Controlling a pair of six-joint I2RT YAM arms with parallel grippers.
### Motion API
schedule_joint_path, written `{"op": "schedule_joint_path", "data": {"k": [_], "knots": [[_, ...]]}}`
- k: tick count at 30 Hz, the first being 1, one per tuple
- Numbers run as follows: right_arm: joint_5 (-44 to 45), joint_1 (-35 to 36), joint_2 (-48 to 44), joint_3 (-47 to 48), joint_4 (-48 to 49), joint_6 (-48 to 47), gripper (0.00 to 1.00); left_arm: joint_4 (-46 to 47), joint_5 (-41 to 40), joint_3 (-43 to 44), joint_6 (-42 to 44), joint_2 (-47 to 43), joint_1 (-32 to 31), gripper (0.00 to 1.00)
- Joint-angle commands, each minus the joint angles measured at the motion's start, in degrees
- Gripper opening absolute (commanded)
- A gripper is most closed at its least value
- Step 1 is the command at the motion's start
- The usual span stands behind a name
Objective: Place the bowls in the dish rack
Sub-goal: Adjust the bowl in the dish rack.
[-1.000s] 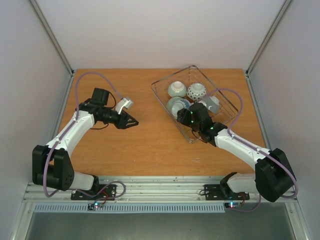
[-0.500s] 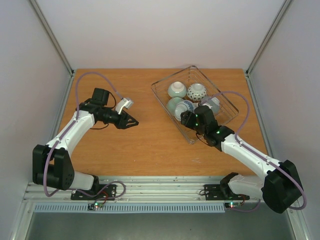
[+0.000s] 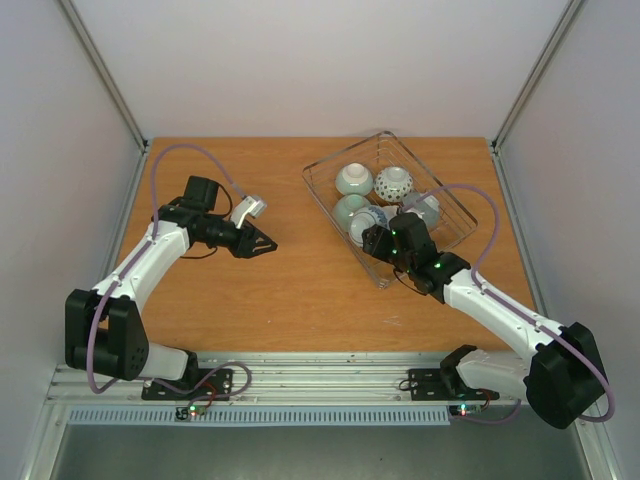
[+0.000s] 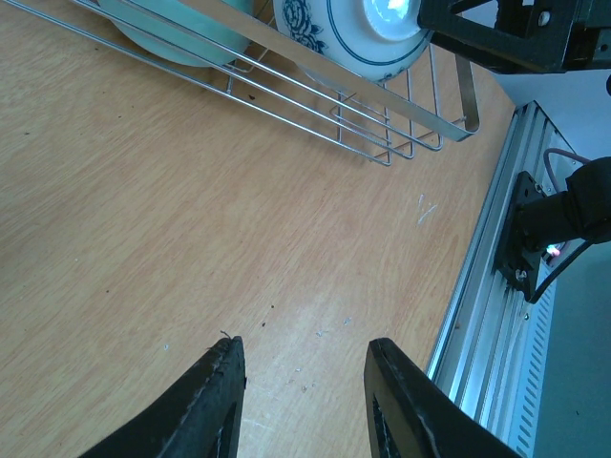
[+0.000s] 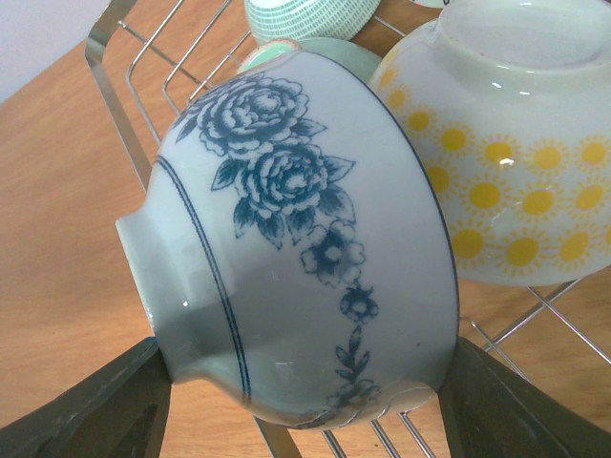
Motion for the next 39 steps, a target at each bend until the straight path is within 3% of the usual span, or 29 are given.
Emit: {"op": "schedule_joint_path", "data": {"k": [1, 15, 23, 31, 36, 39], "knots": [[-1.86, 0.22, -0.81, -0.84, -1.2, -0.25, 0.35, 1.54, 0.58, 0.48, 0.07, 0.43, -0.01, 0.36], [-1.84, 0.39, 5.67, -1.63, 1.03, -0.25, 0.38, 1.5, 0.33, 0.51, 0.25, 0.41, 0.0, 0.36], [0.04, 0.47, 4.58, -2.56, 0.52, -0.42, 0.68, 1.48, 0.22, 0.52, 0.27, 0.56, 0.0, 0.36], [-0.26, 0.46, 1.2, -3.02, 0.8, -3.0, 0.9, 1.48, 0.15, 0.51, 0.23, 0.41, -0.02, 0.36], [0.17, 0.49, -1.45, -2.8, -0.26, -3.98, 0.99, 1.46, 0.19, 0.53, 0.31, 0.3, 0.0, 0.36], [2.56, 0.48, -3.92, -1.5, -3.15, -4.98, 0.99, 1.42, 0.24, 0.53, 0.23, 0.18, 0.0, 0.36]]}}
